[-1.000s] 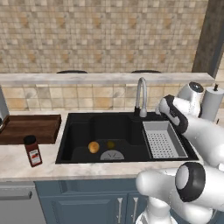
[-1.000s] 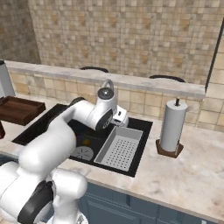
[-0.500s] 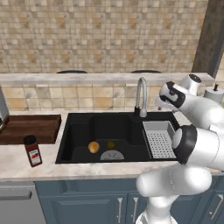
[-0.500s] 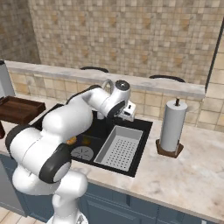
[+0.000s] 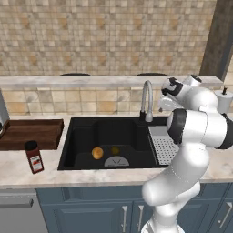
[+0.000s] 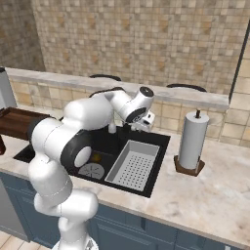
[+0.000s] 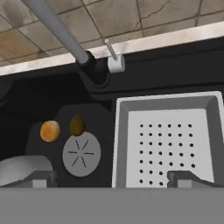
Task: Pick up all produce items and place them in the sink. Turn on the sink faucet to wash them. Then turn the sink off and put them in the tray.
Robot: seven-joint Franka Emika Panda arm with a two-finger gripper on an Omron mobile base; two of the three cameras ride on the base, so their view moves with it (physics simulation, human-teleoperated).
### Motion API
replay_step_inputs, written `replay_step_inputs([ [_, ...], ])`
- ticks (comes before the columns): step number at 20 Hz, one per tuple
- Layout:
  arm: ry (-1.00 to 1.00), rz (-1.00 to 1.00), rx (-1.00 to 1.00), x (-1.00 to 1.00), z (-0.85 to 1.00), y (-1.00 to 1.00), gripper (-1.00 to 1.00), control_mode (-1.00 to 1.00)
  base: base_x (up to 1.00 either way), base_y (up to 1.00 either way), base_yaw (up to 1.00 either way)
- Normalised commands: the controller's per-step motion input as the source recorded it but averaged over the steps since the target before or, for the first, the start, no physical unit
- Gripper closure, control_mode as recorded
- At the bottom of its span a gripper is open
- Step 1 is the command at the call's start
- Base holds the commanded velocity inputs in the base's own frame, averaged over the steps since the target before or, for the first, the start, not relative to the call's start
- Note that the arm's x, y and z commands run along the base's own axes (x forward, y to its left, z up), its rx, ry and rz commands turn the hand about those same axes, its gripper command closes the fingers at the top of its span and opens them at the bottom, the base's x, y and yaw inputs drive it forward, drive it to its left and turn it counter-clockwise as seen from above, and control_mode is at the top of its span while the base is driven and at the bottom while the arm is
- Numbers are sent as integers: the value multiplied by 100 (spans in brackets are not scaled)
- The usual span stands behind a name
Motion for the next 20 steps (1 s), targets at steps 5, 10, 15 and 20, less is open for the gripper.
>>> replay_step_inputs([
  [5, 3, 13, 10, 24, -39, -20, -100, -100, 0, 0, 0],
  [10, 0, 14, 9, 12, -27, -24, -100, -100, 0, 0, 0],
  [15, -2, 15, 8, 7, -16, -11, -100, -100, 0, 0, 0],
  [20, -6, 18, 6, 10, -3, -1, -100, -100, 0, 0, 0],
])
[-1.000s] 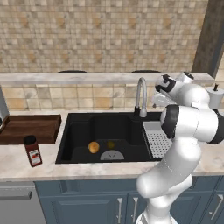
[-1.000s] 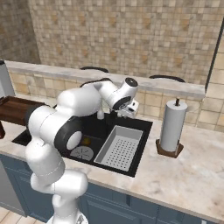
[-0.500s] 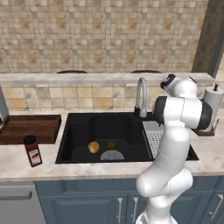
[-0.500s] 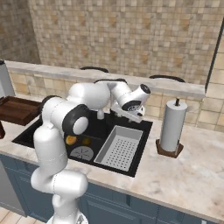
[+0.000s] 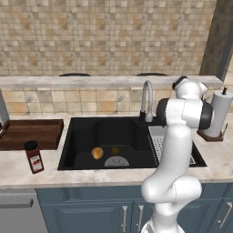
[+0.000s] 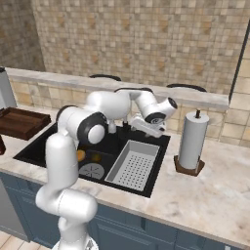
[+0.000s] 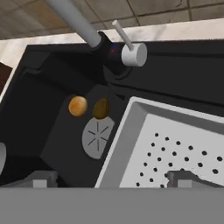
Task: Pick up all produce items and place them in the sink. Turn on the sink faucet to wash them. Then turn the sink off and put them in the tray.
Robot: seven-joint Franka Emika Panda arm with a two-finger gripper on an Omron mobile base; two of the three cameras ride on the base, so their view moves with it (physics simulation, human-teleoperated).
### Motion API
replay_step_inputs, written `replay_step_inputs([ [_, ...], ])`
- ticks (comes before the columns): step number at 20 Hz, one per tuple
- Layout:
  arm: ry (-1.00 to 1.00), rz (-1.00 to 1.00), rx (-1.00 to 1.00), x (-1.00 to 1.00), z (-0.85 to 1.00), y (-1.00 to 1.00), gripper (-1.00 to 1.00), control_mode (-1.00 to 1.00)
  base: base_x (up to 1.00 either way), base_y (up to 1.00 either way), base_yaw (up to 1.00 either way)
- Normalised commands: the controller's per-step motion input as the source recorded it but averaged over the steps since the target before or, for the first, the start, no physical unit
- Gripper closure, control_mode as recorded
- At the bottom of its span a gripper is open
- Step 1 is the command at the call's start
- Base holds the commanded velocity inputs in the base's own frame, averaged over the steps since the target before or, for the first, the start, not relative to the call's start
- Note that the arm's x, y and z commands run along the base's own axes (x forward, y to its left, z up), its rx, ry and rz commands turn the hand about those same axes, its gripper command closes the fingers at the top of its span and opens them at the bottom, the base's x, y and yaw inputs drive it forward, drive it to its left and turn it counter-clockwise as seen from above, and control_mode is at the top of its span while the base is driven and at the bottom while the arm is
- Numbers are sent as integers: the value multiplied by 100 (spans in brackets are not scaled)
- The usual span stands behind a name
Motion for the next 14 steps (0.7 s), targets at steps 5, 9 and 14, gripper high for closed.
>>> replay_step_inputs([
  [5, -9, 19, 5, 22, 0, 0, -100, -100, 0, 0, 0],
  [9, -15, 15, 6, 36, 0, 0, -100, -100, 0, 0, 0],
  [14, -25, 8, 7, 39, -3, 0, -100, -100, 0, 0, 0],
])
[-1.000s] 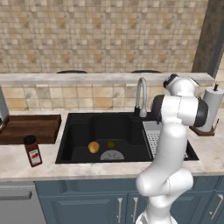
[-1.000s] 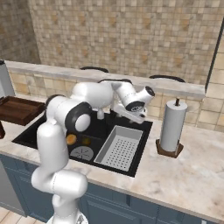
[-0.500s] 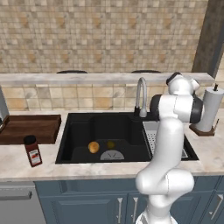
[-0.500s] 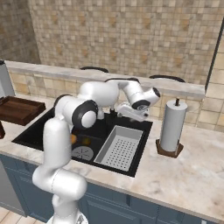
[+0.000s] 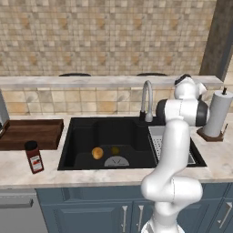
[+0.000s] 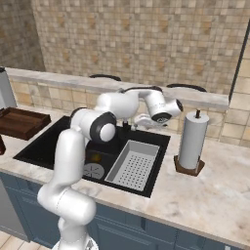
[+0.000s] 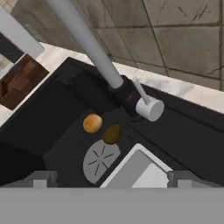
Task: Pick up all produce items and place them in the sink. Turn on the sink faucet to wash them. Then turn the sink off and put them in the tray.
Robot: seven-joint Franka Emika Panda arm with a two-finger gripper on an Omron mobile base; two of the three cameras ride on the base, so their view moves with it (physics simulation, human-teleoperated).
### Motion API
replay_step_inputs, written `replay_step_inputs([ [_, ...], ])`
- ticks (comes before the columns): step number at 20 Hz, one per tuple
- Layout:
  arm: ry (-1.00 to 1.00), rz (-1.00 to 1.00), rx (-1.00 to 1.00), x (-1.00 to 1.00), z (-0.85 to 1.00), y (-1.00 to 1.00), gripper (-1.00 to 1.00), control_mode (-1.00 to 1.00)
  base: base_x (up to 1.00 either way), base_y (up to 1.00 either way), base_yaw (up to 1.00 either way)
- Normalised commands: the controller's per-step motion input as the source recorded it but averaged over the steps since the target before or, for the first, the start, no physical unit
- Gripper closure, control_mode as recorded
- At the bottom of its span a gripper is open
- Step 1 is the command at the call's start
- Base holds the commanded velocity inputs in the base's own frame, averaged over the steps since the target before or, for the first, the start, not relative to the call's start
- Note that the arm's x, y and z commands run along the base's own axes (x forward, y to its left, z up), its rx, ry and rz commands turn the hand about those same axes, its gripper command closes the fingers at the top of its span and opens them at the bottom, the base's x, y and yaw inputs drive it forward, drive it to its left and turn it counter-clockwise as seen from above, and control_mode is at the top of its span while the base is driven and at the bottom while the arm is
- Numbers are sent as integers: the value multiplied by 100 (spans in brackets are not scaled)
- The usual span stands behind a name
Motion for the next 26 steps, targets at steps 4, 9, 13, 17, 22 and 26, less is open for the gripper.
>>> replay_step_inputs([
  [4, -20, 2, 9, 38, -11, 0, -100, -100, 0, 0, 0],
  [9, -17, 0, 7, 28, -20, 6, -100, -100, 0, 0, 0],
  [13, -15, 0, 6, 29, -20, 10, -100, -100, 0, 0, 0],
  [17, -11, 0, 3, 36, -18, 1, -100, -100, 0, 0, 0],
  [22, -10, 0, 3, 37, -18, 0, -100, -100, 0, 0, 0],
  [26, -12, 0, 3, 24, -23, 0, -100, -100, 0, 0, 0],
])
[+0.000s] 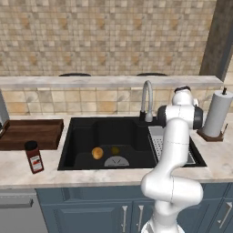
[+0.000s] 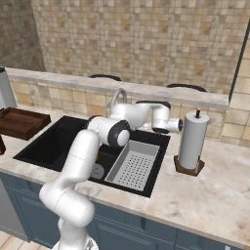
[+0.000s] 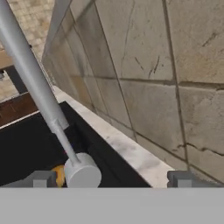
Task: Pick up all produce items and place them in the sink. Turn on the sink faucet to wash them. Then turn the sink off and put them in the tray.
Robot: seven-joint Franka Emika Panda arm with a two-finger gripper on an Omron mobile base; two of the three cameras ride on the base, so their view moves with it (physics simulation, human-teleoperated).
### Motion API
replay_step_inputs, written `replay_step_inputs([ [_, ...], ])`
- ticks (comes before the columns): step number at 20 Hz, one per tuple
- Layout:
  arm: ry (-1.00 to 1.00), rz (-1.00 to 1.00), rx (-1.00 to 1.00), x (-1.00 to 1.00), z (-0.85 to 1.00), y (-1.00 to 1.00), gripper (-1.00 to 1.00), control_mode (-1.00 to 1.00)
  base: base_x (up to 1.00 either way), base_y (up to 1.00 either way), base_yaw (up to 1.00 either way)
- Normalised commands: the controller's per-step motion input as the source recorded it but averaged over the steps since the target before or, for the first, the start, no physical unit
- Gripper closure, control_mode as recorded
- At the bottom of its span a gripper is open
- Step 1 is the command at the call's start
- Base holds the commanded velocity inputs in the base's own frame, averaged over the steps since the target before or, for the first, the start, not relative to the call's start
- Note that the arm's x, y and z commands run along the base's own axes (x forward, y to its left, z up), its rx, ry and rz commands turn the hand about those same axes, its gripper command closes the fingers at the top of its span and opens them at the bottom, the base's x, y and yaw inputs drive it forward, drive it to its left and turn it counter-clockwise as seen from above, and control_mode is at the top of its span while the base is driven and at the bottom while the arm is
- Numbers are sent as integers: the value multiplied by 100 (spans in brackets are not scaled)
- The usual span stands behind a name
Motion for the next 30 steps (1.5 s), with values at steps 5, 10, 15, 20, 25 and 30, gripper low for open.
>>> replay_step_inputs([
  [5, -15, 0, 5, 4, -26, 0, -100, -100, 0, 0, 0],
  [10, -17, 0, 6, 0, -17, 5, -100, -100, 0, 0, 0],
  [15, -17, -3, 5, 6, -2, 15, -100, -100, 0, 0, 0],
  [20, -11, -3, 4, 30, 0, 2, -100, -100, 0, 0, 0],
  [25, -4, -1, 5, 35, 0, 0, -100, -100, 0, 0, 0],
  [30, -1, 0, 6, 25, 0, 0, -100, -100, 0, 0, 0],
])
